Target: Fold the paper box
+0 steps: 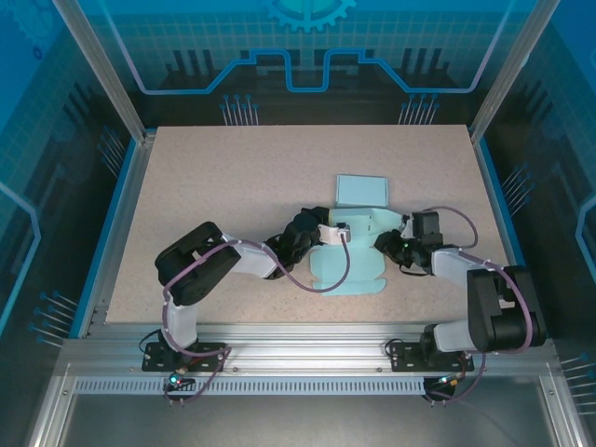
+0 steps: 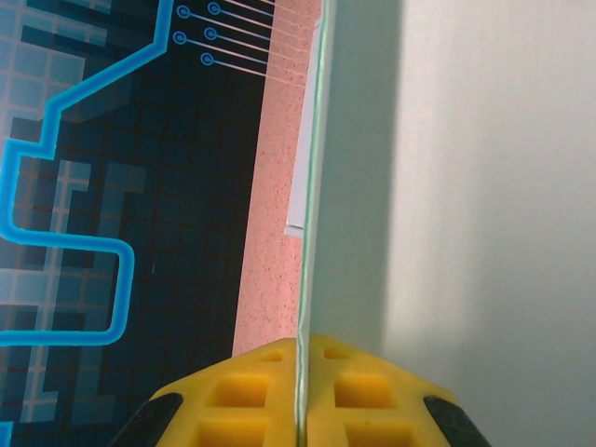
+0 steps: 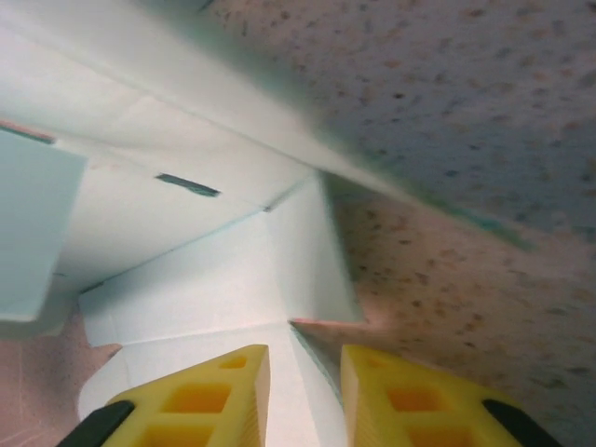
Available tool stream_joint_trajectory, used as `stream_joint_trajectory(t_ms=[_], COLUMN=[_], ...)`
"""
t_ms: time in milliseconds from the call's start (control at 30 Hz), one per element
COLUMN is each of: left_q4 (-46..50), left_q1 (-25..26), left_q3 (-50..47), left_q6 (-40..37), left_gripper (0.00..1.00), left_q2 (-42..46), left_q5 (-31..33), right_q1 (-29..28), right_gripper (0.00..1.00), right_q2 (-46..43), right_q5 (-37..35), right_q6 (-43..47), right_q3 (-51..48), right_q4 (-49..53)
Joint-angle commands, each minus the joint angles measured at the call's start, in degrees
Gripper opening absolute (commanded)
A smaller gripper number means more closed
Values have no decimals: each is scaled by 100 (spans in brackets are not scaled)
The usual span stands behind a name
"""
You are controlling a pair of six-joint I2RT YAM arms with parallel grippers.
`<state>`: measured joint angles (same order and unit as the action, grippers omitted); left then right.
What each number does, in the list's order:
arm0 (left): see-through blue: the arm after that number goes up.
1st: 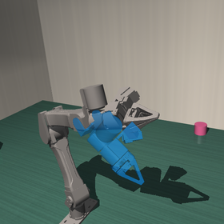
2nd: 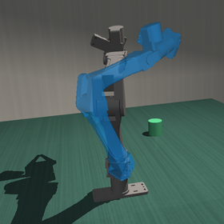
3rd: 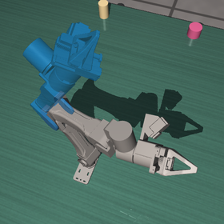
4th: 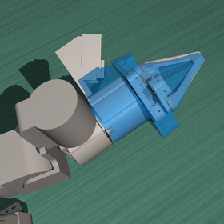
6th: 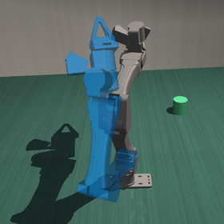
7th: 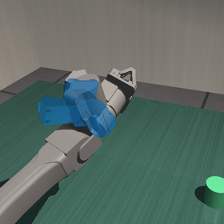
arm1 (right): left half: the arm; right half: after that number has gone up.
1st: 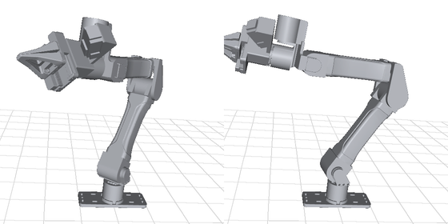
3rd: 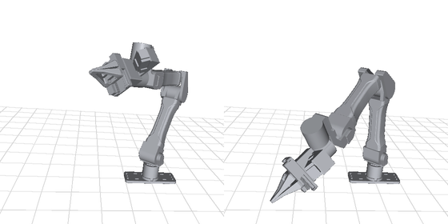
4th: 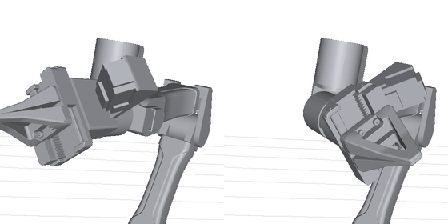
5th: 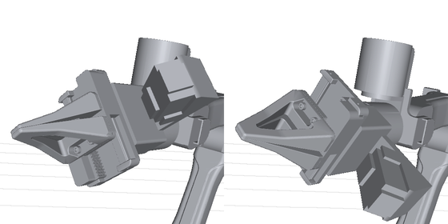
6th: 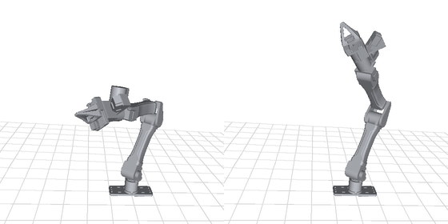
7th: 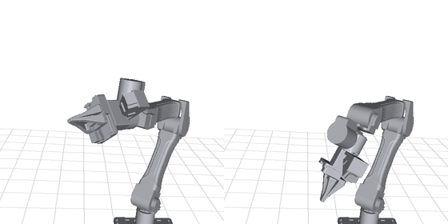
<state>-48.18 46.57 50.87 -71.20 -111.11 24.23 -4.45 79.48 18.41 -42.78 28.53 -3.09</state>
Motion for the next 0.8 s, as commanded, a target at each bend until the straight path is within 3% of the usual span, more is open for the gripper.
stream_joint_trajectory(t_ms=[0, 500, 767], left_q4=[-78, -500, -684], left_q1=[28, 72, 64], left_q3=[72, 158, 79], left_q6=[-96, -481, -535], left_gripper=[8, 9, 9], left_q2=[-233, -534, -522], left_q5=[90, 251, 231], right_q1=[-260, -720, -549], right_gripper=[22, 24, 29], right_q2=[-179, 3, -659], right_q5=[-96, -534, -1337], right_q6=[-46, -28, 261], right_q3=[272, 498, 429], right_q4=[-212, -76, 1152])
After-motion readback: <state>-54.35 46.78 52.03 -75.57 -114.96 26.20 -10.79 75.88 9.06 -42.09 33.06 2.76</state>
